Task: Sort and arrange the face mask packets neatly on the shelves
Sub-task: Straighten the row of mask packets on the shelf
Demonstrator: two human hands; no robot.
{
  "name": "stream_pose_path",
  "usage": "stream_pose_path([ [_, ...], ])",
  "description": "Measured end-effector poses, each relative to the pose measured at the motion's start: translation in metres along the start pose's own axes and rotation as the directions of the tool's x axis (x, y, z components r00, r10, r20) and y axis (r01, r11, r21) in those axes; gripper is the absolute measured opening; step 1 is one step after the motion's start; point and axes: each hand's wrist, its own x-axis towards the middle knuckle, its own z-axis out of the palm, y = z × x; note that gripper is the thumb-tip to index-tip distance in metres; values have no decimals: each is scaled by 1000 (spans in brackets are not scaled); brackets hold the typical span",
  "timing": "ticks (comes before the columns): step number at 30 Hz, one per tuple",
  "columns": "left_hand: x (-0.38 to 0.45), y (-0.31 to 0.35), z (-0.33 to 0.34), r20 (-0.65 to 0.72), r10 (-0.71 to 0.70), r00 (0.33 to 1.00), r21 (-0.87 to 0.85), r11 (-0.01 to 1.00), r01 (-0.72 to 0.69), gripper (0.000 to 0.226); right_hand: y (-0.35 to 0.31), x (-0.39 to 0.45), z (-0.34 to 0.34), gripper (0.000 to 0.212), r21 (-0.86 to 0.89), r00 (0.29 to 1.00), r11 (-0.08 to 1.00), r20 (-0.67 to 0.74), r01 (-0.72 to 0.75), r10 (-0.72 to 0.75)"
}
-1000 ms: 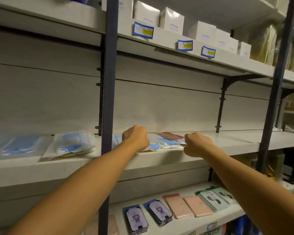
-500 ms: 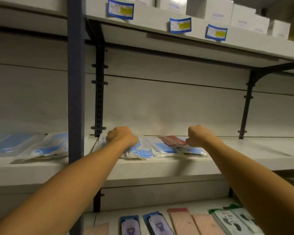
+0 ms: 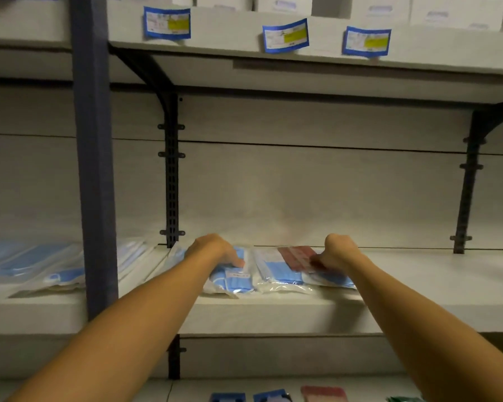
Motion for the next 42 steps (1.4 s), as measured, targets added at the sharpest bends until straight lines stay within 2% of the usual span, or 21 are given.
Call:
stream_pose_path([
  [2, -1, 3, -1, 34, -28, 999, -17, 999, 29, 80, -1, 3, 0, 28, -14, 1000, 1000, 7, -2, 3],
  [5, 46, 3, 10, 75, -76, 994, 4, 997, 76, 110, -4, 4, -6, 15, 6, 1000, 1000, 20, -5, 5],
  [7, 71, 0, 14, 76, -103, 992, 3, 995, 103, 119, -4, 4, -9, 20, 51, 999, 999, 43, -14, 12],
  [8, 62, 1, 12, 93, -98, 991, 3, 995, 98, 114, -4, 3, -9, 24, 68, 999, 998, 52, -17, 13],
  [11, 7, 8, -9, 119, -48, 992, 33, 998, 44, 70, -6, 3, -9, 28, 122, 996, 992, 81, -44, 34],
  [14, 2, 6, -22, 196, -45, 980, 62, 998, 33, 55, -7, 3, -12, 30, 166, 995, 984, 91, -58, 43],
  [17, -7, 1, -29, 206, -15, 978, 51, 999, 5, 31, -10, 1, -15, 30, 216, 997, 975, 70, -56, 42],
  [18, -8, -2, -29, 195, -13, 981, 9, 1000, 12, 29, -11, 1, -15, 29, 242, 997, 969, 63, -57, 43],
  [21, -13, -9, -29, 166, -9, 986, -162, 986, 36, 45, -13, 0, -17, 20, 357, 997, 932, 53, -67, 52],
  [23, -11, -12, -29, 109, 11, 994, -312, 950, 23, 51, -14, 1, -19, 19, 448, 997, 892, 63, -69, 45],
  [25, -13, -15, -31, -13, 25, 1000, -465, 885, -28, 46, -15, 1, -20, 17, 536, 998, 842, 67, -52, 19],
  [29, -30, -18, -37, -124, 35, 992, -671, 733, -110, 12, -22, -2, -24, 7, 718, 990, 695, 65, 38, -121],
  [34, -41, -25, -43, -200, 48, 979, -809, 555, -193, 44, -35, -14, -26, 7, 813, 958, 570, 59, 117, -281],
  [36, -48, -28, -46, -218, 54, 974, -840, 499, -215, 32, -43, -20, -27, 8, 843, 945, 518, 38, 144, -325],
  [38, -57, -33, -48, -274, 74, 959, -815, 511, -272, 16, -53, -25, -27, 9, 874, 931, 449, -13, 188, -364],
  [40, -64, -40, -52, -327, 136, 935, -746, 570, -343, 9, -64, -29, -28, 13, 906, 915, 363, -60, 217, -398],
  [42, -73, -51, -60, -345, 194, 918, -707, 590, -390, 5, -77, -32, -30, 19, 937, 900, 278, -74, 210, -429],
])
